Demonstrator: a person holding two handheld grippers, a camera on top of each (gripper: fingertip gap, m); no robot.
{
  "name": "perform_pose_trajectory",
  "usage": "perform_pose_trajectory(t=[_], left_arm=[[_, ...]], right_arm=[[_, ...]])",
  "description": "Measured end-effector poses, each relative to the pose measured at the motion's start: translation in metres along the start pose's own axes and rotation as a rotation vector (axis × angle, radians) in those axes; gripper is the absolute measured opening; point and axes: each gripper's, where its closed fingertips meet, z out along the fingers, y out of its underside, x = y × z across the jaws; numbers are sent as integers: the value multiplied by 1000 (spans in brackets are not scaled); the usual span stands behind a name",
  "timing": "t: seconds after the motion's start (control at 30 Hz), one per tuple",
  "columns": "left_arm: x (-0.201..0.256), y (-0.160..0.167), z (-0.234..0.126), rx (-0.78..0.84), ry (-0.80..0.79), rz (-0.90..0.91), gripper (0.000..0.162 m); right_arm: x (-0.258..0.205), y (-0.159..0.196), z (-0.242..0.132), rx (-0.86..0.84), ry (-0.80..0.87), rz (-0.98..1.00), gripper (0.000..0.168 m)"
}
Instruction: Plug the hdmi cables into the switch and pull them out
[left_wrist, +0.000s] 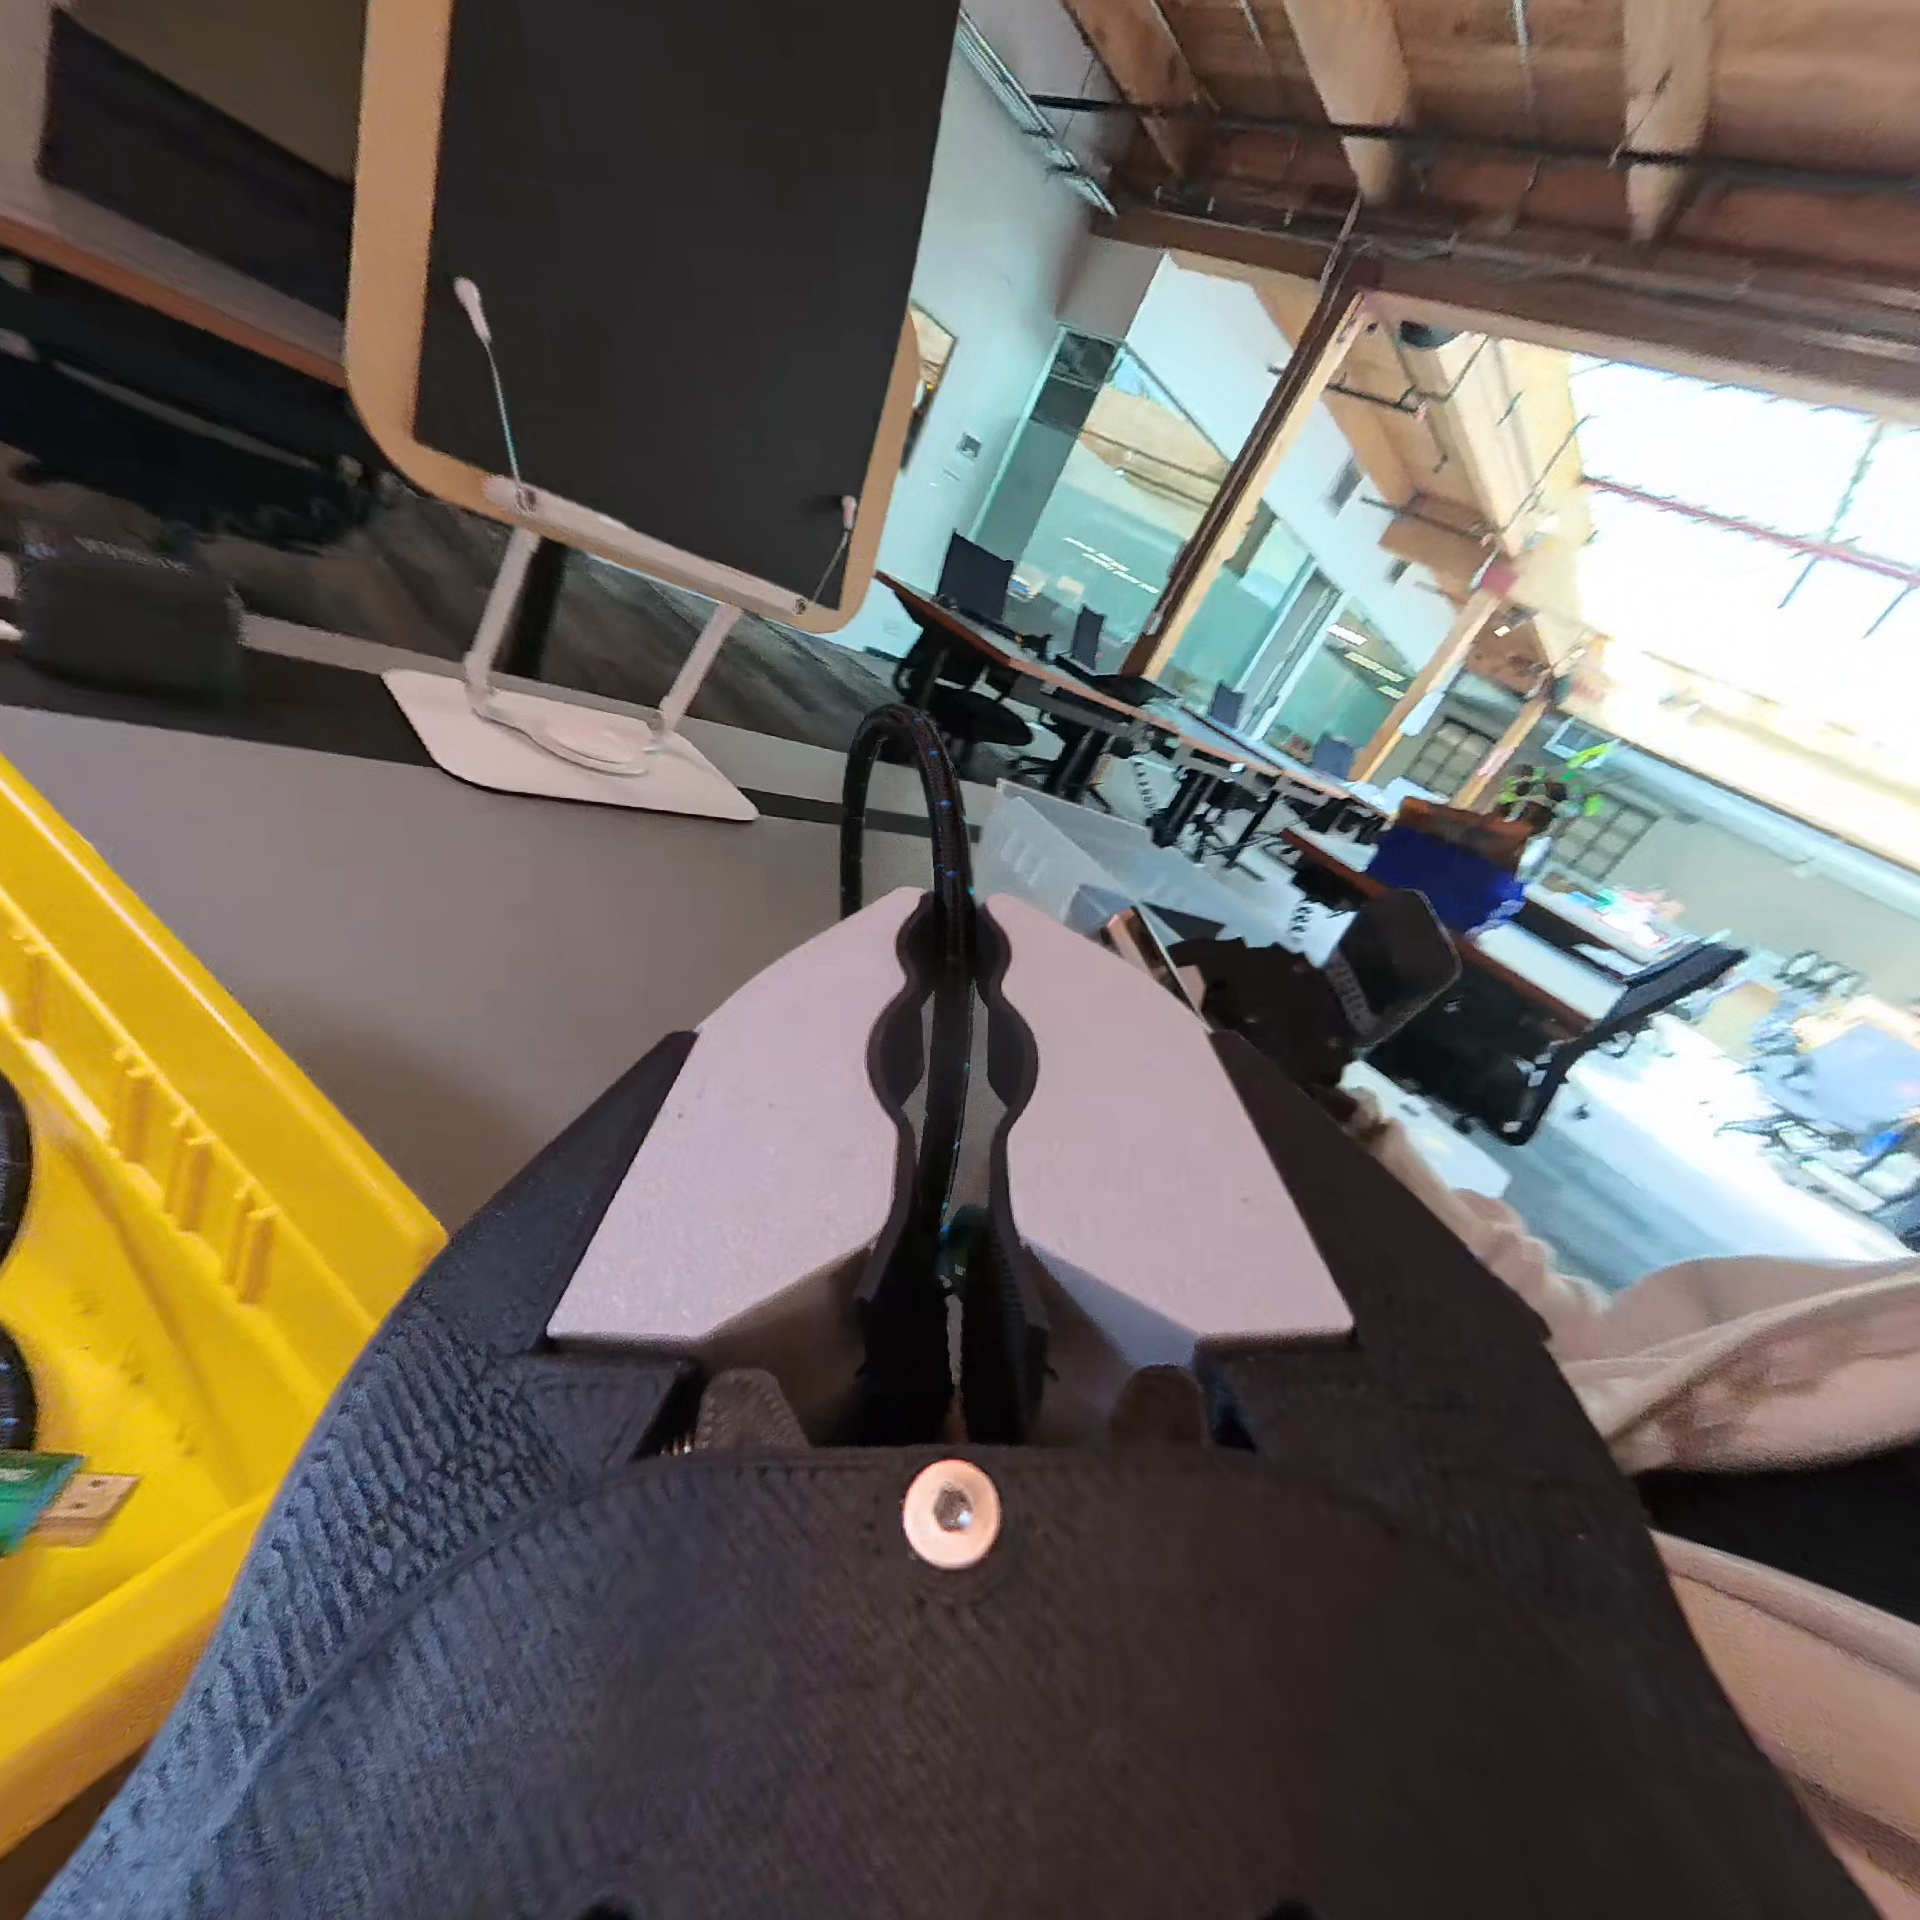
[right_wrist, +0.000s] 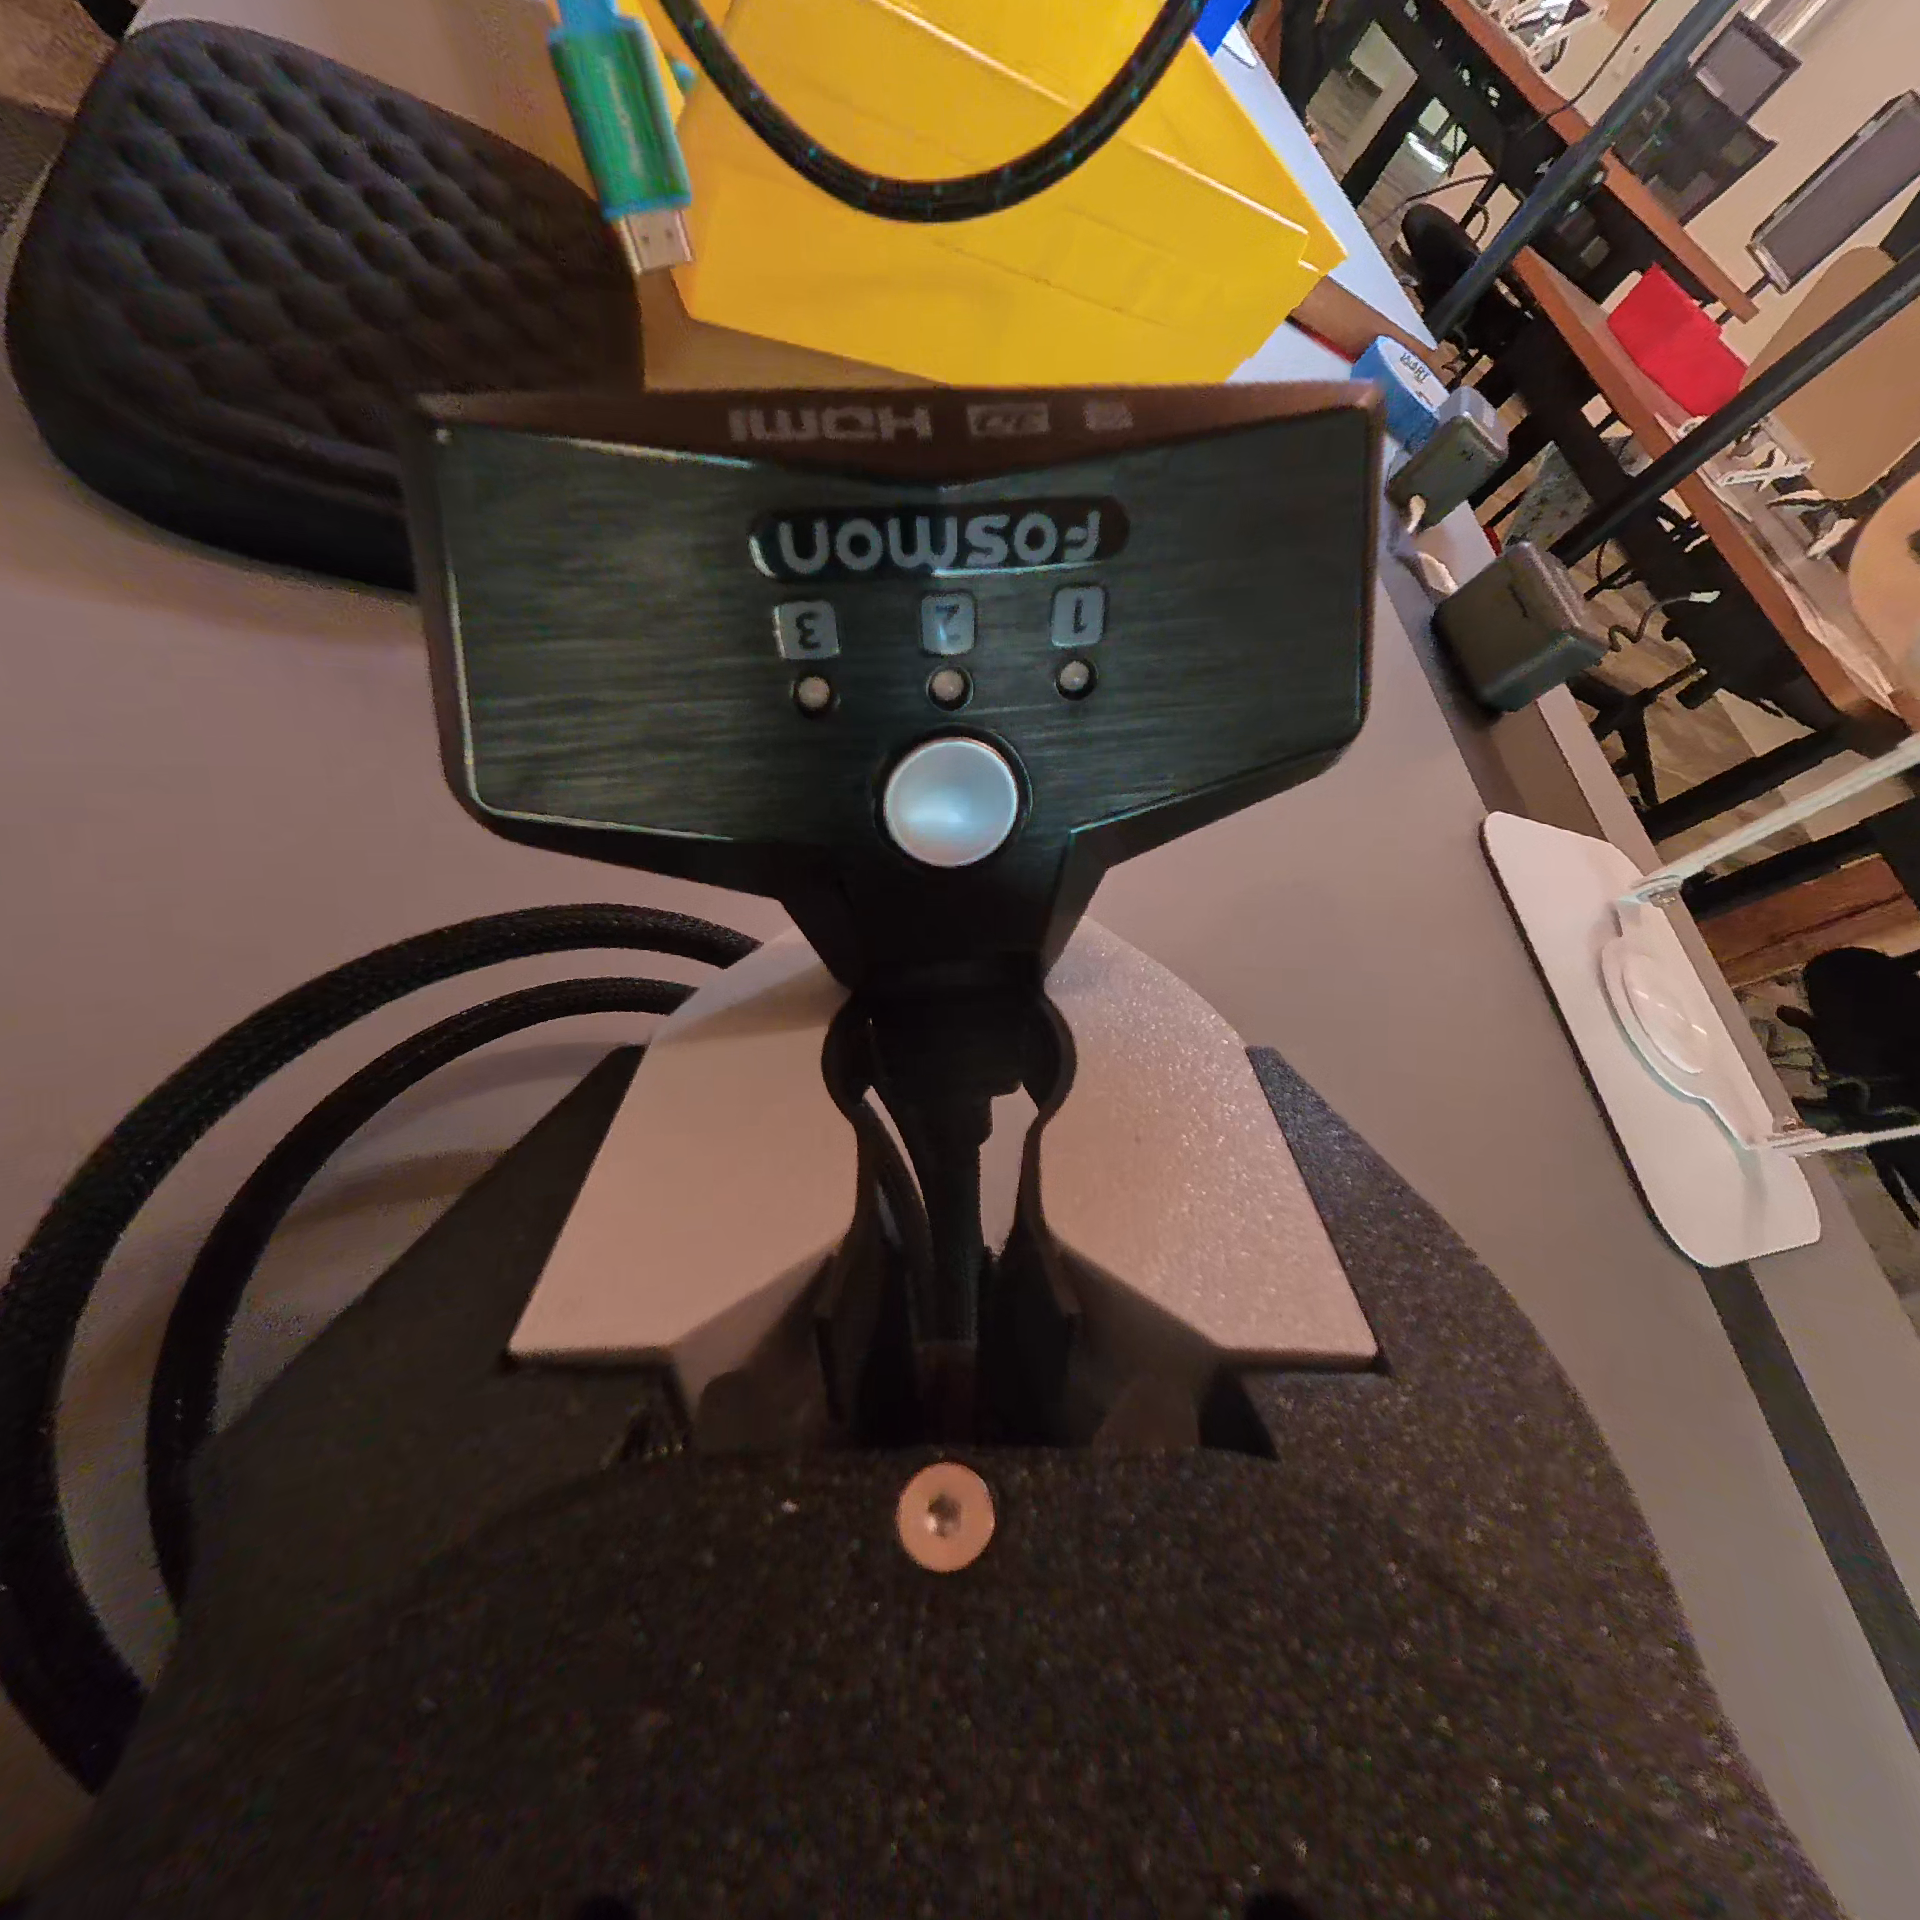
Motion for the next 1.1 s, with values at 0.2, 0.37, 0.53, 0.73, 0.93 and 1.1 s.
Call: perform_pose_trajectory(t=[0.2,0.37,0.53,0.73,0.93,1.1], left_arm=[[10,-2,11,22,-11,126,7],[13,-1,19,68,-11,138,7],[16,-1,23,143,25,44,6],[10,-1,23,238,60,-143,7],[11,-3,27,279,97,-239,7],[14,-5,28,295,147,-306,6]], right_arm=[[-11,10,14,-103,-27,-98,25],[-18,16,21,-133,-59,-138,25],[-25,24,28,-180,-83,-173,26],[-27,33,32,-227,-87,-204,26],[-25,33,28,-205,-82,-182,42],[-24,33,28,-203,-79,-182,44]])
